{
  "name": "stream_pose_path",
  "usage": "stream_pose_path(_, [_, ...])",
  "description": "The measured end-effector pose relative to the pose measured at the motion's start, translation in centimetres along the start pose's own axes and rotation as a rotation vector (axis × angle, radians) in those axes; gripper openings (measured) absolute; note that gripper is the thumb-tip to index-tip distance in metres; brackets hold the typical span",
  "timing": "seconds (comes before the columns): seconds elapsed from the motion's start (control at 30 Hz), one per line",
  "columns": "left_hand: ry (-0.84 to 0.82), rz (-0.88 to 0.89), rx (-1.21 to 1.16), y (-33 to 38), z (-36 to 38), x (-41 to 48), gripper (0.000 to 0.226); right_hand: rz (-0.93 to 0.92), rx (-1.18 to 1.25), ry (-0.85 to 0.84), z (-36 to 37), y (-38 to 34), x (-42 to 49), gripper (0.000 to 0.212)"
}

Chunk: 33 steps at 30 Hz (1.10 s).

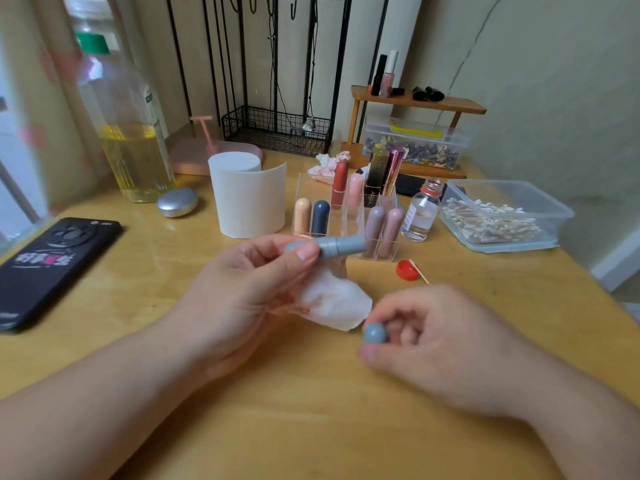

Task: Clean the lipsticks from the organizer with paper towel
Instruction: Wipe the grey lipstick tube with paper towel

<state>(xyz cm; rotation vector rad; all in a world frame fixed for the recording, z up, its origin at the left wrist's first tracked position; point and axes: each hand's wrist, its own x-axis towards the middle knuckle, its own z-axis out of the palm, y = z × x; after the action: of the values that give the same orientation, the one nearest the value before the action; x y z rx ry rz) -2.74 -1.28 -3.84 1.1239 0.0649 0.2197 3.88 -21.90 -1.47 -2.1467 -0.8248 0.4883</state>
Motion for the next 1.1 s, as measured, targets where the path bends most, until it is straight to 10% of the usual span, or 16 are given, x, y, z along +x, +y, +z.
stream_pose_path(0.23, [-0.172,-0.081,0.002,-0.8,-0.1,-0.6,0.033,-0.225,0.742,0.125,-4.0,1.6,0.3,0.037])
stream_pose_path(0.63, [-0.137,-0.053,0.043,-0.7,0.5,-1.0,0.027,-0.299,0.62,0.064,-2.4,1.4,0.0,0.028])
stream_pose_path(1.1, [-0.053,0.3,0.719,-0.6,1.9,-2.6,0.026,-0.202,0.544,0.117,-0.9,-0.4,-0.4,0.018])
